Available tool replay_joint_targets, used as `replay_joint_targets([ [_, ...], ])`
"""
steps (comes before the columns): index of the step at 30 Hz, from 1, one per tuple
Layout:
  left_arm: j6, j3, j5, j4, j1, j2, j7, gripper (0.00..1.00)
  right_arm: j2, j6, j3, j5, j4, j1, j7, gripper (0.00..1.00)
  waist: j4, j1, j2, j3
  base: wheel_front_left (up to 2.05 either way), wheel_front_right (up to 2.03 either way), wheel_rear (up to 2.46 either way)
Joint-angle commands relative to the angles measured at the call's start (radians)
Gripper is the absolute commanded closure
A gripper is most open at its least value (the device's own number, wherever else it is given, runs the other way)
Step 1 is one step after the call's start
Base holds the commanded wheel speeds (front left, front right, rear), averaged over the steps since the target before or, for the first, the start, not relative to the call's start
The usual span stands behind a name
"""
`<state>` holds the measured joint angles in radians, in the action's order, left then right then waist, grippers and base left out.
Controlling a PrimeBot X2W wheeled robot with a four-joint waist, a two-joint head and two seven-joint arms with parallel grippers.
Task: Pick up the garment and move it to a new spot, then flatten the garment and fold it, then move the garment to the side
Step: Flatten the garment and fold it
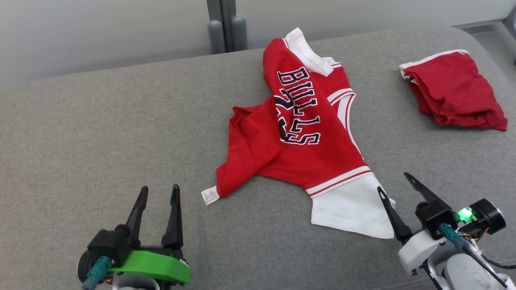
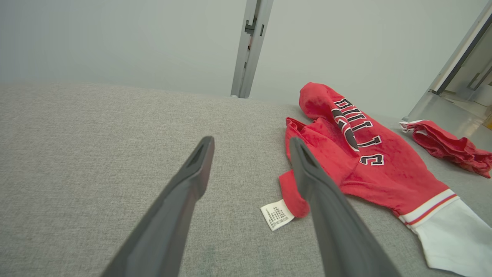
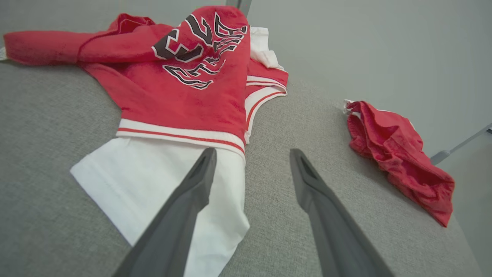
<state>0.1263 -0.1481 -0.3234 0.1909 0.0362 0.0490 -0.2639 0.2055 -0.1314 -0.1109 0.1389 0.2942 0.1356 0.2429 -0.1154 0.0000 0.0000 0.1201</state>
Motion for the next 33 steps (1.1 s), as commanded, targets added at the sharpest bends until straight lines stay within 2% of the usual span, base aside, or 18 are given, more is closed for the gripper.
replay_joint_targets([
  [1, 0.003, 0.000, -0.004, 0.000, 0.002, 0.003, 0.000, 0.00, -0.005, 0.002, 0.013, -0.007, -0.015, 0.010, 0.008, 0.00, -0.001, 0.0000, 0.0000, -0.010, 0.00, 0.00, 0.00],
  [13, -0.001, -0.039, -0.010, 0.022, 0.005, 0.003, 0.000, 0.00, -0.127, 0.002, 0.042, -0.038, -0.071, -0.006, 0.021, 0.00, -0.010, 0.0000, 0.0000, -0.059, 0.00, 0.00, 0.00],
  [21, -0.013, -0.083, 0.018, 0.073, 0.057, 0.003, 0.000, 0.00, -0.153, 0.002, 0.060, -0.112, -0.090, 0.007, 0.023, 0.00, -0.018, 0.0000, 0.0000, -0.047, 0.00, 0.00, 0.00],
  [26, -0.006, -0.140, 0.055, 0.176, 0.174, 0.003, 0.017, 0.00, -0.154, 0.002, 0.043, -0.150, -0.108, 0.032, 0.023, 0.00, -0.029, 0.0000, 0.0000, -0.009, 0.00, 0.00, 0.00],
  [33, -0.003, -0.193, 0.053, 0.387, 0.420, 0.004, 0.155, 0.00, -0.154, 0.002, 0.007, -0.165, -0.095, 0.080, 0.023, 0.00, -0.090, 0.0000, 0.0000, 0.067, 0.00, 0.00, 0.00],
])
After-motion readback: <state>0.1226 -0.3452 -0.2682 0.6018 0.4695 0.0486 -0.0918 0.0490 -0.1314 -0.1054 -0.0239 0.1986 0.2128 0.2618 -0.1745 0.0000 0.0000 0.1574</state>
